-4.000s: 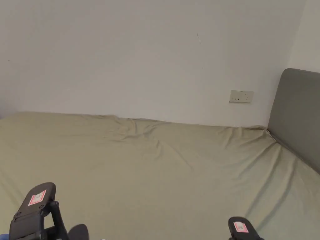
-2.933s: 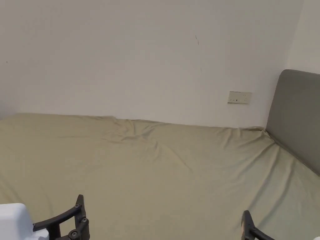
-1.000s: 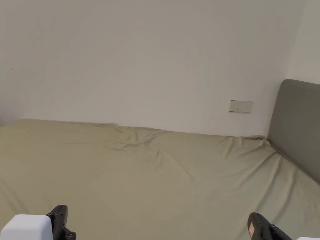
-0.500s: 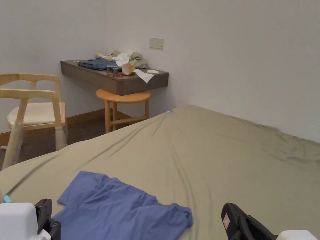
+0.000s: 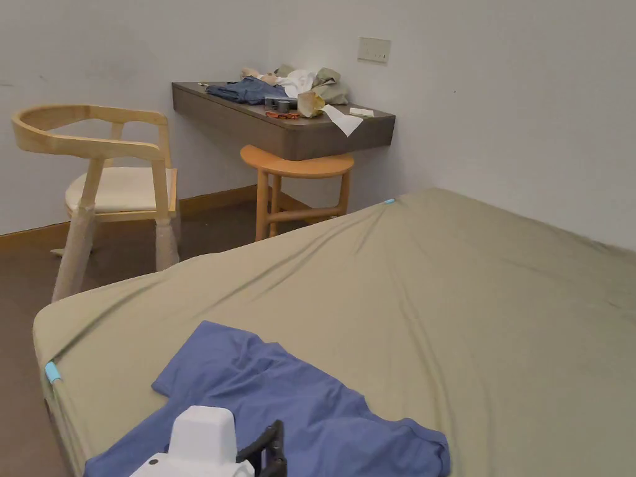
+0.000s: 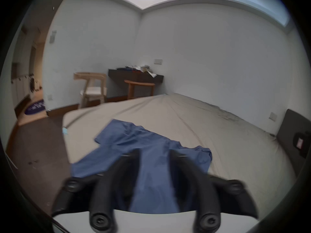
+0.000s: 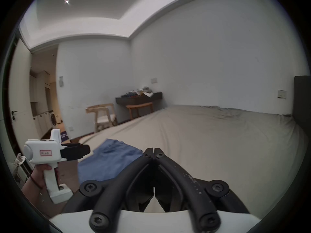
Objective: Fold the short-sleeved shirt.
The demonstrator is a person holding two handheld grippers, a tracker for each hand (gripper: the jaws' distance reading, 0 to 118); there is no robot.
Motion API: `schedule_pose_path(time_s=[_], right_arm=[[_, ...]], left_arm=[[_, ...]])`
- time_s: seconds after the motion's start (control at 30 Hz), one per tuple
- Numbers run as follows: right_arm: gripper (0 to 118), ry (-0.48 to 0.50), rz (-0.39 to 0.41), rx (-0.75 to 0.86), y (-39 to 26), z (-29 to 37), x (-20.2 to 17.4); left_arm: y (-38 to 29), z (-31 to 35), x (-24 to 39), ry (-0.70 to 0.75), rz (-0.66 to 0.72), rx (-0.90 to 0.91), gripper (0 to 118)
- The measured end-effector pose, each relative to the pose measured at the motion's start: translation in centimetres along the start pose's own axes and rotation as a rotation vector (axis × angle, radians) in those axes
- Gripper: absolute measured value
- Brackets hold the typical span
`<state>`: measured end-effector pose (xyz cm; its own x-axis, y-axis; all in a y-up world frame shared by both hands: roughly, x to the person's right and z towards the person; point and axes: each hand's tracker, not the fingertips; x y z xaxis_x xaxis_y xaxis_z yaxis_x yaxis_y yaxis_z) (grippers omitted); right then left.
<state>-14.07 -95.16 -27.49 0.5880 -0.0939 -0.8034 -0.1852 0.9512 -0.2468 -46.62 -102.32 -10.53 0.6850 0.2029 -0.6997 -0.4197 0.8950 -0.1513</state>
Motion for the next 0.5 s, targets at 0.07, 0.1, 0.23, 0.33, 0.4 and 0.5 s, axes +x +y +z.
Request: schedule_pose_path(time_s=[0.07,0.1,0.23,0.33,0.4,0.5], right_arm=[[1,-0.042,-0.002,-0.045,-0.5,-0.1,1.0],[1,-0.064,-0.001,-0.058,-0.8,0.0,1.5],[1,-0.101,0.007,-0.116,-1.8,0.0,2.6],[1,-0.110,0.005,-0.158,-2.2,0.1,3.1],[1,-0.119,0.006,-0.179,-2.4,0.0,3.4],[1,-0.139,0.009,-0.193,-2.7,0.0,3.6]], left_arm=[[-0.8,-3.2,0.2,-0.012,0.025,-0.055,82],[-1.2,-4.9,0.4,-0.020,0.010,-0.088,89],[-2.9,-11.3,2.1,-0.010,-0.107,-0.178,88],[-4.4,-15.4,3.3,0.000,-0.149,-0.297,83],[-5.6,-17.6,3.7,0.032,-0.170,-0.410,67],[-3.4,-16.9,4.8,-0.008,-0.175,-0.391,13]])
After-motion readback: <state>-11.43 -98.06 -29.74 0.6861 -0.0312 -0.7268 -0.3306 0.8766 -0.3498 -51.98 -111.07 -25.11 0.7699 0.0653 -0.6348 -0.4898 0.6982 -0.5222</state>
